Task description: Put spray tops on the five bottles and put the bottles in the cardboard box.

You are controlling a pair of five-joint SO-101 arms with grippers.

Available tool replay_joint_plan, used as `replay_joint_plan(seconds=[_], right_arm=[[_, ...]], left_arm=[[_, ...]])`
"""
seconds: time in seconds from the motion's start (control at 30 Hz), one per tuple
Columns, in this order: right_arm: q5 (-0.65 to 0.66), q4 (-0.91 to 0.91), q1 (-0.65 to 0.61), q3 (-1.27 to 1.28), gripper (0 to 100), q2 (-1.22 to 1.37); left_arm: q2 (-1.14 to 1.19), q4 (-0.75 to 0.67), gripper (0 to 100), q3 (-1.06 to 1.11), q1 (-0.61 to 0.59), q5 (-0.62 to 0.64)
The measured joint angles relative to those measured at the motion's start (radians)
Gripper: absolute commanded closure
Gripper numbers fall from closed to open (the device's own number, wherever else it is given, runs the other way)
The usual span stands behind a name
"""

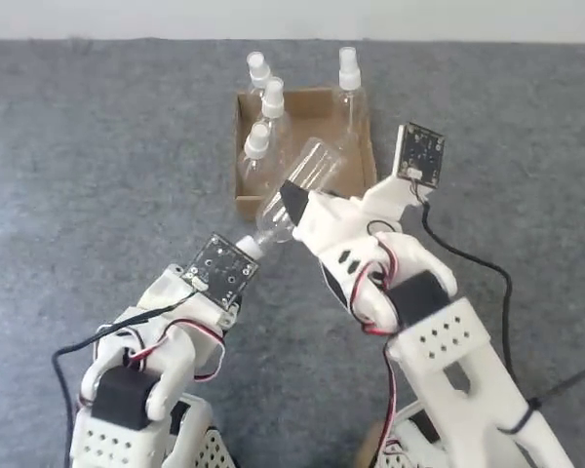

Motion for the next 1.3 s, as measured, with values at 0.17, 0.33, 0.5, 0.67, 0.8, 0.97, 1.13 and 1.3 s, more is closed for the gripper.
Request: replay_joint_plan(seconds=[0.17, 0.33, 0.5, 0.67, 0.8, 0.97, 1.13, 1.3], right_arm=[[-0.002, 0.000, 0.018, 0.101, 99.2, -0.121], [-0.002, 0.008, 0.060, 0.212, 99.2, -0.255], [0.011, 0.003, 0.074, 0.336, 99.2, -0.359], [0.110, 0.003, 0.074, 0.465, 99.2, -0.460], [0.157, 0.003, 0.074, 0.560, 99.2, -0.549], [0.242, 0.003, 0.058, 0.669, 99.1, -0.631], [0.313, 0.003, 0.034, 0.717, 83.2, -0.661], [0.359, 0.005, 0.031, 0.735, 75.7, -0.661]], left_arm=[[0.000, 0.000, 99, 0.023, -0.112, -0.083], [-0.002, 0.000, 99, 0.044, -0.201, -0.155], [-0.002, -0.005, 99, 0.098, -0.216, -0.207], [-0.002, -0.055, 99, 0.181, -0.216, -0.218], [-0.002, -0.066, 98, 0.203, -0.216, -0.218], [-0.002, -0.069, 77, 0.204, -0.250, -0.219], [-0.003, -0.069, 67, 0.204, -0.339, -0.219], [-0.003, -0.069, 68, 0.204, -0.381, -0.219]])
